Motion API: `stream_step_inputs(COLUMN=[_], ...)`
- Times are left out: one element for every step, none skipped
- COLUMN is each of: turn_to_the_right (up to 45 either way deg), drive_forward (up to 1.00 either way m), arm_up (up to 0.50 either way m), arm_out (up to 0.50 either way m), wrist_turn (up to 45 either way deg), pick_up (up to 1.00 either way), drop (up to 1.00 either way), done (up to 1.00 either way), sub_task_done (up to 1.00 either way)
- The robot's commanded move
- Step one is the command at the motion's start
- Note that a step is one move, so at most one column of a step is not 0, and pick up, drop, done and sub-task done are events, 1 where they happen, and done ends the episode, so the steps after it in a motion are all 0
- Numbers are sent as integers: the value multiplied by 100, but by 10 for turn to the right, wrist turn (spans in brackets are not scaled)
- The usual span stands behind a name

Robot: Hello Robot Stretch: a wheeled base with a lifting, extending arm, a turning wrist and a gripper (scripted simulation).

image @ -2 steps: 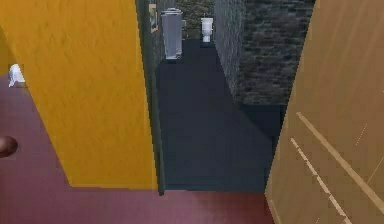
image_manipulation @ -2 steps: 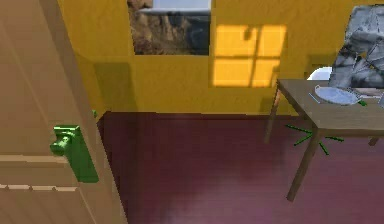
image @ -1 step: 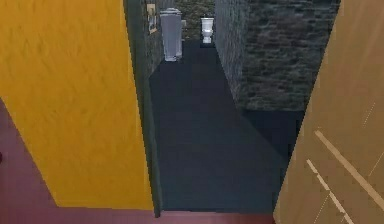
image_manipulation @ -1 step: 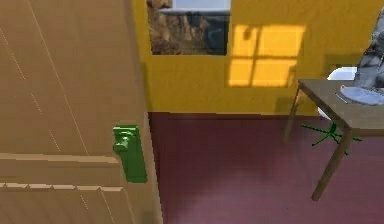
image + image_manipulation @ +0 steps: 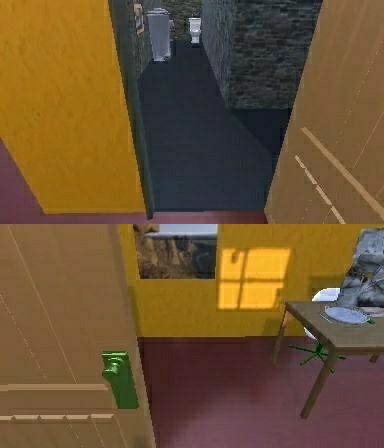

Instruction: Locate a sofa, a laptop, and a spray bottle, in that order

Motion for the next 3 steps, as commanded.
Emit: stream_step_inputs(turn_to_the_right=[0, 0, 450], drive_forward=[100, 30, 0], arm_up=[0, 0, 0], arm_out=[0, 0, 0], wrist_turn=[0, 0, 0], pick_up=[0, 0, 0], drop=[0, 0, 0], done=[0, 0, 0], sub_task_done=[0, 0, 0])
